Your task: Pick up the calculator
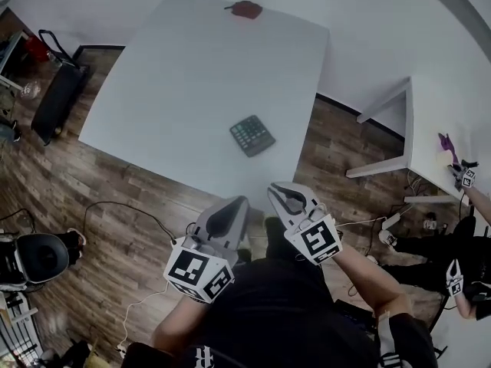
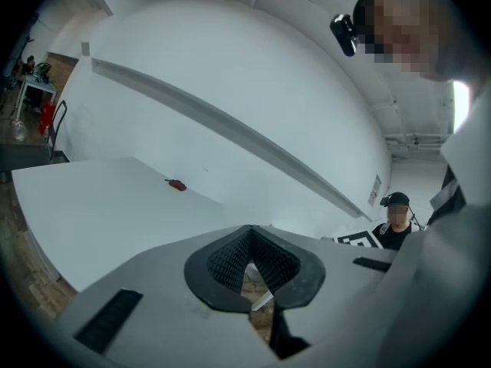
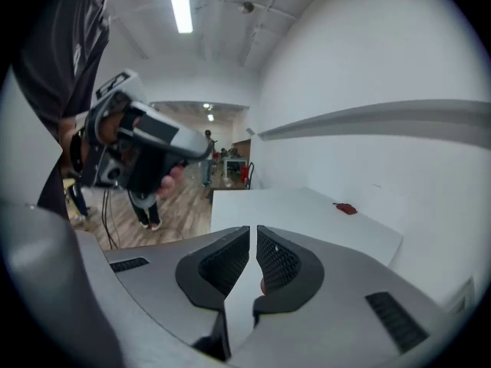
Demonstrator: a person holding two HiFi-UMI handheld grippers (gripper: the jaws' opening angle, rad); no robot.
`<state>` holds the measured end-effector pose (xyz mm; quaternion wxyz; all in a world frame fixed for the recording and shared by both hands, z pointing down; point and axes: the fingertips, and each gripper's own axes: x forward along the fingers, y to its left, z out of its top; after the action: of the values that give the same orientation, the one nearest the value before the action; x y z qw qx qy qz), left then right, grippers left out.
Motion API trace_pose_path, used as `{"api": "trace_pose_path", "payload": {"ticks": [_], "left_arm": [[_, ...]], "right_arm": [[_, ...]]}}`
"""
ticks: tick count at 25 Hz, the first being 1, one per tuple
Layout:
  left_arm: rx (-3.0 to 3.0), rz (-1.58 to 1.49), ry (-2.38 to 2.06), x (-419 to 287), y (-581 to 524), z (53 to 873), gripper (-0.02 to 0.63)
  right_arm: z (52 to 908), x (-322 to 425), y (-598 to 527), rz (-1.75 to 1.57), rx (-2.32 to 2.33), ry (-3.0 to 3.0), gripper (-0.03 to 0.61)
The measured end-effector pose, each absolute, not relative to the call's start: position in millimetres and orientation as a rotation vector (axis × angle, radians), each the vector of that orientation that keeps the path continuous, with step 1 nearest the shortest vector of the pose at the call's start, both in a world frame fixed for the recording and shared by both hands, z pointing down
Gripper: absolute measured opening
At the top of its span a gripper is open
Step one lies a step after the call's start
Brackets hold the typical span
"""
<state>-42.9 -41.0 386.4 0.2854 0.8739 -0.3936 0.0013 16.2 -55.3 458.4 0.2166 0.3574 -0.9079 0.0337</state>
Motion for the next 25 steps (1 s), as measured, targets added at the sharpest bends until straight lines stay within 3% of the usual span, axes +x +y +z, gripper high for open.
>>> {"api": "trace_pose_path", "payload": {"ticks": [7,13,25], "left_arm": [[2.252,-0.002,-1.136,-39,-79,397,0.006],[2.159,0.026,-1.187,-45,-90,418,0.006],[2.042,0.066,-1.228,-58,-96,448,0.006]], "right_arm": [[543,31,-109,-0.292,0.750,-2.286,0.017],[621,35,-133,-0.640,0.495,-2.051,0.098],[698,26,-151,-0.957,0.313,-1.895,0.114]]}}
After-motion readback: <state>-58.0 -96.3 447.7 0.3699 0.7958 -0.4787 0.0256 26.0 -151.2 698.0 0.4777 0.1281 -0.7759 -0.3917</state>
